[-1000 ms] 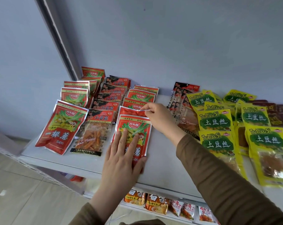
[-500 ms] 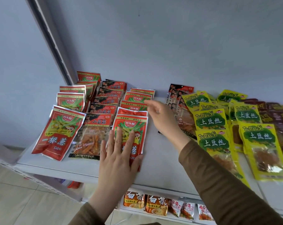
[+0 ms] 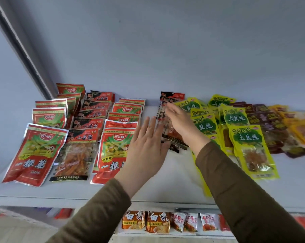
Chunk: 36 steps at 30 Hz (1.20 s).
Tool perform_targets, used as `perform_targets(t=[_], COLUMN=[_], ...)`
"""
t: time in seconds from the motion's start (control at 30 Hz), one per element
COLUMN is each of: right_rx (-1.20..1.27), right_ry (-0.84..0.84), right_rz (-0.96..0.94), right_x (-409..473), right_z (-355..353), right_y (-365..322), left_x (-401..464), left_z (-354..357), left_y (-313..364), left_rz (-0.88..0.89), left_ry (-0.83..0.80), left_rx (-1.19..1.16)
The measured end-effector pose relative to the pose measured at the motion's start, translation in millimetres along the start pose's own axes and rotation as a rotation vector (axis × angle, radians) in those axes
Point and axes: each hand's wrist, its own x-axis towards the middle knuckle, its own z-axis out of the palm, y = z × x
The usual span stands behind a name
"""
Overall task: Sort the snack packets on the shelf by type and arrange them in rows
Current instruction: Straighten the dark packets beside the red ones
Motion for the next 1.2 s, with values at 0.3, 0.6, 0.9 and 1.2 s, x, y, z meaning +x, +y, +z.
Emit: perform_targets(t=[0.3, 0.6, 0.9, 1.2], right_rx=[0.038, 0.092, 0.242, 0.274], right_ry=[-0.035, -0.025, -0.143, -0.080], right_rz=[0.099, 0.163, 0.253, 0.349], right_x=[21, 43, 55, 78], right_z=[-44, -72, -61, -49], right_y=[18, 33, 31, 31], left_x=[78, 76, 53, 24], left_z=[59, 69, 53, 37], left_y=[48, 56, 55, 44], left_rz=[-0.121, -0.286, -0.383, -0.408], left_ry=[-0.114, -0.110, -0.033, -0.131], left_rx=[-0.088, -0.011, -0.035, 0.078])
